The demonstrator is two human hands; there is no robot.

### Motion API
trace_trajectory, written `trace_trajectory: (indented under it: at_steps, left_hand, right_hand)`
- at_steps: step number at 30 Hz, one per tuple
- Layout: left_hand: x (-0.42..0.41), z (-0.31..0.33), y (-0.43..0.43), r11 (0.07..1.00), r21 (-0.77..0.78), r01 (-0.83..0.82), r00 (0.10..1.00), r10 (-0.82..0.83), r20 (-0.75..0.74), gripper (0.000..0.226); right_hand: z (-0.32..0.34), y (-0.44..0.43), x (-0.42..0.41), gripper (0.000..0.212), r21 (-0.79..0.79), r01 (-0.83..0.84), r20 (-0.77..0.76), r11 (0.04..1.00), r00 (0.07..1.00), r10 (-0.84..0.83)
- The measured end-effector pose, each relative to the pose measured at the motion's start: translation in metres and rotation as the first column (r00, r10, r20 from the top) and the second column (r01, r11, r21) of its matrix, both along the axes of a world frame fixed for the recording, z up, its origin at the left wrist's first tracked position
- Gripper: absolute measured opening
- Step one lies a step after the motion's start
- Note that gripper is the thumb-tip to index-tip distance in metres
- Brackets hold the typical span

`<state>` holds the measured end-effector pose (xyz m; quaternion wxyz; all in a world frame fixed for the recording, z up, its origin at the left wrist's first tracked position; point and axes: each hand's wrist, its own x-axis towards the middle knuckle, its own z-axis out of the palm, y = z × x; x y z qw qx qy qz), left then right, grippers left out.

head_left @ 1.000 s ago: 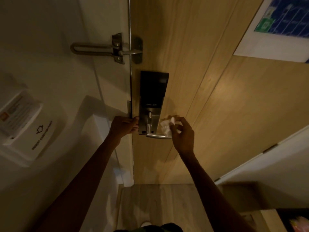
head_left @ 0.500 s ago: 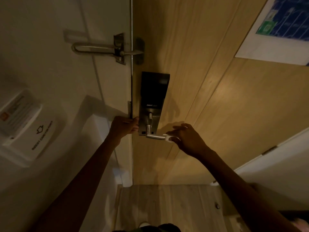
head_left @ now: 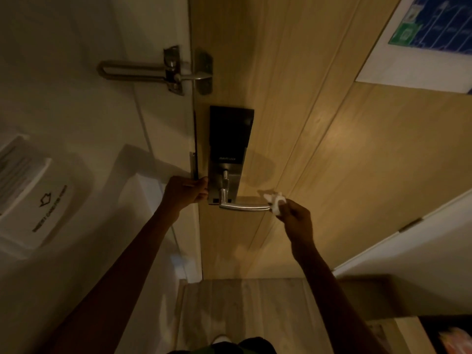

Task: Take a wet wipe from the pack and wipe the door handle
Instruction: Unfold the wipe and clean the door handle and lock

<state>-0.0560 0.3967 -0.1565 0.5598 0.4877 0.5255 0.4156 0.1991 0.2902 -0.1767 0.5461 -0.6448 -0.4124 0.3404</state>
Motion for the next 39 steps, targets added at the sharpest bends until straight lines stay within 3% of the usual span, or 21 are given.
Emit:
trace_trajectory:
  at_steps: [5,9,15,17,19,22,23,25,26,27,29,31,34,37,39]
  left_hand:
    - [-0.001,-0.003,0.001,1.0,-0.002,-0.007,1.0,0.007,0.001,0.016]
    - [0.001,-0.001,0.0,1.0,0.003,0.003,0.999,-0.004,0.036,0.013]
    - [-0.001,-0.001,0.002,0.996,-0.02,0.082,0.996,-0.081,0.036,0.025]
    - [-0.002,-0.001,0.002,0.998,-0.008,0.062,0.998,-0.061,0.018,0.027]
    - [-0.002,-0.002,0.002,0.997,-0.017,0.071,0.997,-0.07,0.029,0.028]
    - [-0.003,-0.004,0.004,0.996,-0.041,0.081,0.997,-0.08,0.018,0.029]
    - [-0.003,-0.003,0.004,0.995,-0.047,0.092,0.996,-0.092,0.008,0.033]
    - [-0.003,-0.003,0.004,0.993,-0.056,0.101,0.995,-0.1,0.007,0.04]
    - [-0.004,-0.003,0.004,0.993,-0.057,0.099,0.995,-0.098,0.018,0.037]
    - [-0.005,-0.003,0.004,0.993,-0.059,0.098,0.995,-0.096,0.033,0.033]
    - [-0.006,-0.002,0.004,0.993,-0.057,0.105,0.994,-0.103,0.039,0.027]
    - [-0.008,-0.001,0.004,0.993,-0.057,0.104,0.994,-0.103,0.021,0.036]
    - [-0.009,0.002,0.002,0.99,-0.072,0.12,0.993,-0.121,0.0,0.04]
    - [-0.01,-0.001,0.006,0.986,-0.077,0.147,0.987,-0.152,-0.051,0.039]
    - [-0.009,0.0,0.006,0.989,-0.087,0.121,0.991,-0.125,-0.048,0.029]
  right_hand:
    - [0.001,-0.002,-0.033,0.02,0.003,0.061,-0.116,0.998,0.991,-0.06]
    - [0.002,-0.005,-0.033,0.016,-0.015,0.143,-0.055,0.99,0.988,-0.143]
    - [-0.007,-0.014,-0.042,0.015,-0.046,0.207,0.046,0.977,0.978,-0.205]
    - [-0.014,-0.02,-0.041,0.019,-0.088,0.21,0.002,0.974,0.978,-0.21]
    - [-0.018,-0.02,-0.036,0.02,-0.147,0.212,-0.153,0.966,0.96,-0.234]
    - [-0.015,-0.015,-0.037,0.029,-0.212,0.074,-0.413,0.975,0.897,-0.158]
    - [-0.012,-0.013,-0.041,0.03,-0.198,0.039,-0.524,0.979,0.84,-0.14]
    - [-0.008,-0.012,-0.053,0.029,-0.163,0.061,-0.786,0.985,0.596,-0.166]
    - [-0.007,-0.012,-0.058,0.029,-0.15,0.074,-0.843,0.986,0.511,-0.166]
    - [-0.01,-0.011,-0.062,0.03,-0.145,0.068,-0.855,0.987,0.493,-0.159]
    - [-0.013,-0.013,-0.073,0.028,-0.11,-0.007,-0.812,0.994,0.577,-0.086]
    - [-0.013,-0.014,-0.076,0.021,-0.1,-0.018,-0.769,0.995,0.636,-0.066]
    - [-0.009,-0.011,-0.062,0.022,-0.114,0.118,-0.771,0.986,0.616,-0.163]
    - [-0.007,-0.01,-0.056,0.019,-0.117,0.107,-0.789,0.987,0.594,-0.158]
    - [-0.006,-0.015,-0.062,0.016,-0.174,0.031,-0.689,0.984,0.71,-0.144]
